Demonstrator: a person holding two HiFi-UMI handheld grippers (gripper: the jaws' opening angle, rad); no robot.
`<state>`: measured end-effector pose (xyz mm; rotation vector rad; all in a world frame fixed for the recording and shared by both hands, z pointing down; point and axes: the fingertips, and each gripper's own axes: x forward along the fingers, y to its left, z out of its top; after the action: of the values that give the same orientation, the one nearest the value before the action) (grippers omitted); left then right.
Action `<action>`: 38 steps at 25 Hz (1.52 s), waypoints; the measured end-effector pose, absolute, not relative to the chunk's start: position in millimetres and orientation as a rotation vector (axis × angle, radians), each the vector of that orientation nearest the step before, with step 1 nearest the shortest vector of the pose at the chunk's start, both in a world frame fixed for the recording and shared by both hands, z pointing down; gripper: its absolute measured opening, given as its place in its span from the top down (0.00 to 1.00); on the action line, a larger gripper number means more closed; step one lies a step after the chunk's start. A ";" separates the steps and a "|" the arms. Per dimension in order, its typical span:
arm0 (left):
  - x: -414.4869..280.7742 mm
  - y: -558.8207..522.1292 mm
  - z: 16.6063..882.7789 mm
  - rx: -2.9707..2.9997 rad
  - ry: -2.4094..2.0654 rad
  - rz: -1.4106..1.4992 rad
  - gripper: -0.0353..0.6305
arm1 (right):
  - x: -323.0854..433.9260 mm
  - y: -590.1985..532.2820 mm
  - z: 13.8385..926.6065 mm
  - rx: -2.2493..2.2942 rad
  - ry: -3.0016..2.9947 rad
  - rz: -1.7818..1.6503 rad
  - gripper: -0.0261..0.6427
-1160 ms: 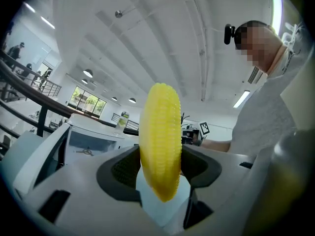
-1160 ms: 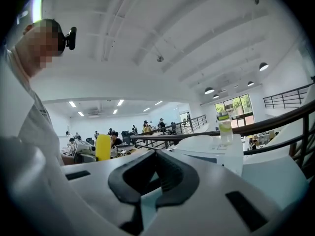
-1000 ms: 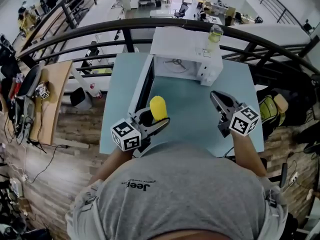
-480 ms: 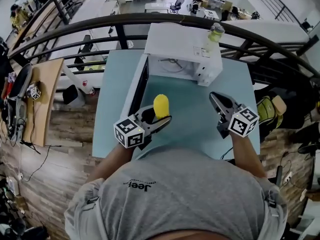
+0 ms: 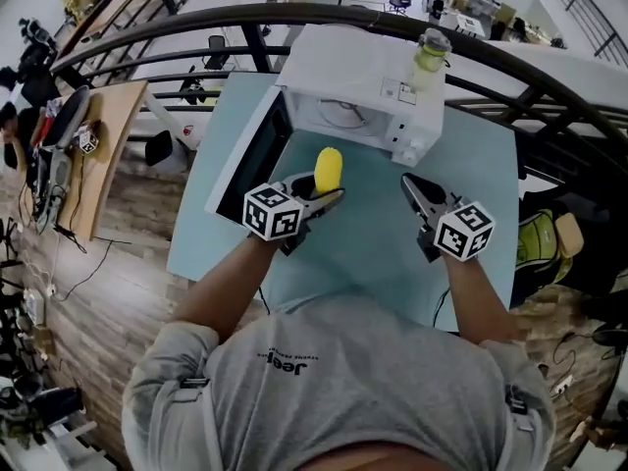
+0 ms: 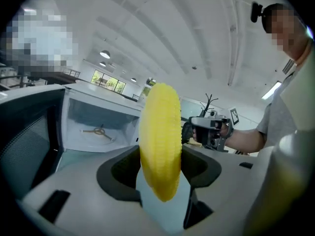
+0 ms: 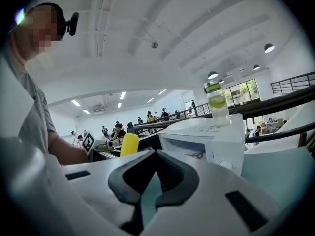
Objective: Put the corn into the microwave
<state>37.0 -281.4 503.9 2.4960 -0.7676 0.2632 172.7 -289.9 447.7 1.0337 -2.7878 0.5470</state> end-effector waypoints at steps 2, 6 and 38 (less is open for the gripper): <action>41.5 -302.3 520.7 2.479 -0.789 0.325 0.56 | 167.3 -298.1 458.7 1.036 -2.797 0.549 0.93; 49.0 -349.9 552.3 2.453 -0.835 0.417 0.56 | 157.3 -316.2 483.6 1.050 -2.799 0.556 0.93; 49.0 -567.6 667.0 2.410 -1.196 1.042 0.56 | 107.8 -367.3 590.6 1.041 -2.849 0.616 0.93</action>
<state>49.0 -567.6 667.0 2.4096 -1.1964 1.0419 107.8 -367.3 590.6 1.0412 -2.8494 0.6162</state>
